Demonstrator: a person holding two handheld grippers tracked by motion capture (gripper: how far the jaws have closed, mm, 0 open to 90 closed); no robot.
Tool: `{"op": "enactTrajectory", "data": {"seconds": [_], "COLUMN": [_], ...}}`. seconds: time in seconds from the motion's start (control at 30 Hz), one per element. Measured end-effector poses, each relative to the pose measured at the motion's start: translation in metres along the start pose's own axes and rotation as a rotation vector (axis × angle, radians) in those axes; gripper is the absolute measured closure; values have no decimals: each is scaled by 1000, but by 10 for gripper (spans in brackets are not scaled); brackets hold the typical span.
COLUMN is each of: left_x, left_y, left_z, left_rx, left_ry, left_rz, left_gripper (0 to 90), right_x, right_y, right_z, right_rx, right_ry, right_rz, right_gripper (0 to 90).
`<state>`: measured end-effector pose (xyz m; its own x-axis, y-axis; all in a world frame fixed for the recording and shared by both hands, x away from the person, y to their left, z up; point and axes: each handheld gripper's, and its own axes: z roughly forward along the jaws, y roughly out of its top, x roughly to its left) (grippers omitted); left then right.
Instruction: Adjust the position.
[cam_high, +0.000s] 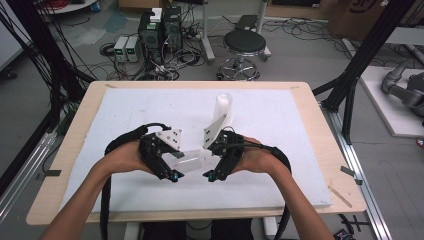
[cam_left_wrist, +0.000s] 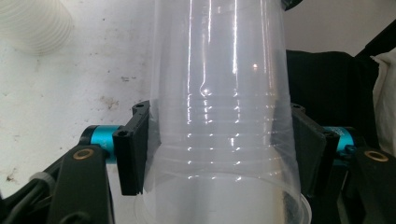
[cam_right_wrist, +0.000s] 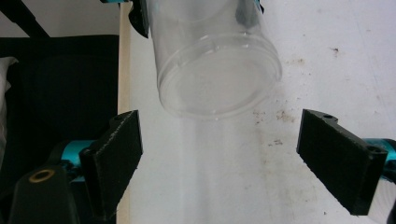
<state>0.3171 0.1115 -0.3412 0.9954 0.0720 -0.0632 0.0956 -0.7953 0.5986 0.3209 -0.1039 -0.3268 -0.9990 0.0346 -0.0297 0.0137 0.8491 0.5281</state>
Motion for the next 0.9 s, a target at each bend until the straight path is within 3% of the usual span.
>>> {"op": "enactTrajectory", "data": {"seconds": [0.37, 0.67, 0.83, 0.9], "left_x": [0, 2, 2, 2], "left_y": [2, 4, 5, 5], "left_z": [4, 5, 6, 6], "left_rx": [10, 5, 2, 3], "left_ry": [-2, -5, -12, -13], "left_rz": [-7, -5, -5, -2], "left_gripper": [334, 334, 334, 334], "right_x": [-2, -2, -1, -1], "right_y": [5, 8, 11, 12], "right_z": [5, 3, 3, 4], "right_rx": [6, -20, -36, -47], "right_ry": [7, 16, 22, 31], "right_rz": [-9, -12, -31, -44], "right_gripper": [145, 171, 248, 321]}}
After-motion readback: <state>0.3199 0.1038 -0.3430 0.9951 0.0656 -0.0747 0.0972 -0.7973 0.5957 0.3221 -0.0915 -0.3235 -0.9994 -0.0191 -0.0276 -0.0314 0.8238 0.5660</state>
